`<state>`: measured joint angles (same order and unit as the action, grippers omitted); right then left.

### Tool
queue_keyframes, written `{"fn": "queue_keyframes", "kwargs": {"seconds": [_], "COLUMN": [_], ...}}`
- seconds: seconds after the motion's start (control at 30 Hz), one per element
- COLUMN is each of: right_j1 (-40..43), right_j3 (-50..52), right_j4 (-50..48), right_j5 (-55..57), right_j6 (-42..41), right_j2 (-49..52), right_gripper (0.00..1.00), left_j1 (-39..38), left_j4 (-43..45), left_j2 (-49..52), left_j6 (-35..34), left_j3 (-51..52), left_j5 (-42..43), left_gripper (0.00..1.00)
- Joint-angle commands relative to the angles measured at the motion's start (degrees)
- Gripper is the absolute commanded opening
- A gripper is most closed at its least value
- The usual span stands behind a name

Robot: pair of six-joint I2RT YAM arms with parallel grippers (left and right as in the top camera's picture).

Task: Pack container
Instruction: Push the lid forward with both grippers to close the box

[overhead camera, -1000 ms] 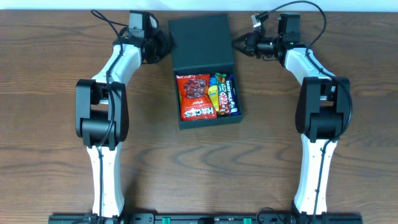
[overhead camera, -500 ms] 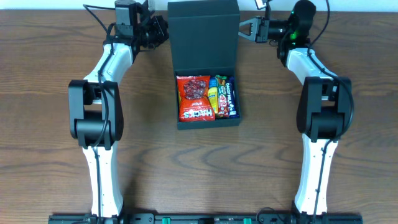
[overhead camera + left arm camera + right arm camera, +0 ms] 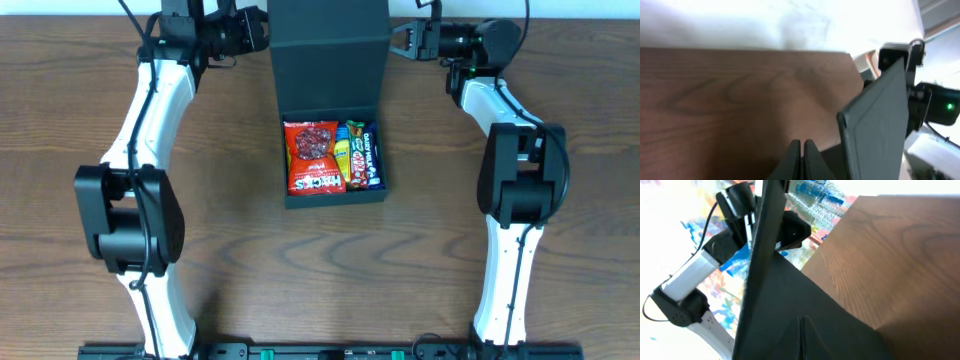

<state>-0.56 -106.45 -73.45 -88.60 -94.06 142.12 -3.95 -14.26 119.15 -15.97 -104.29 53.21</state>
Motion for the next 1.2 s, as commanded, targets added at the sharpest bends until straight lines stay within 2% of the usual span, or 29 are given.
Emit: {"fn": "queue_keyframes", "kwargs": {"seconds": [0.0, 0.53, 1.17], "right_j1": [0.1, 0.2, 3.5], "right_j3": [-0.6, -0.6, -0.6], "right_j4": [-0.7, -0.7, -0.7], "right_j5": [-0.8, 0.0, -0.2], "right_j6": [-7.9, -17.1, -19.7], "right_j2": [0.3, 0.3, 0.3], "right_gripper": [0.02, 0.02, 0.02], "left_j1": [0.2, 0.2, 0.2], "left_j4": [-3.2, -18.8, -32.3], "left_j2": [-2.4, -5.6, -6.0], "left_j6": [8.4, 23.1, 35.1], "left_j3": [-1.2, -1.2, -1.2], "left_j5": [0.9, 0.9, 3.4], "left_gripper": [0.05, 0.06, 0.06]}}
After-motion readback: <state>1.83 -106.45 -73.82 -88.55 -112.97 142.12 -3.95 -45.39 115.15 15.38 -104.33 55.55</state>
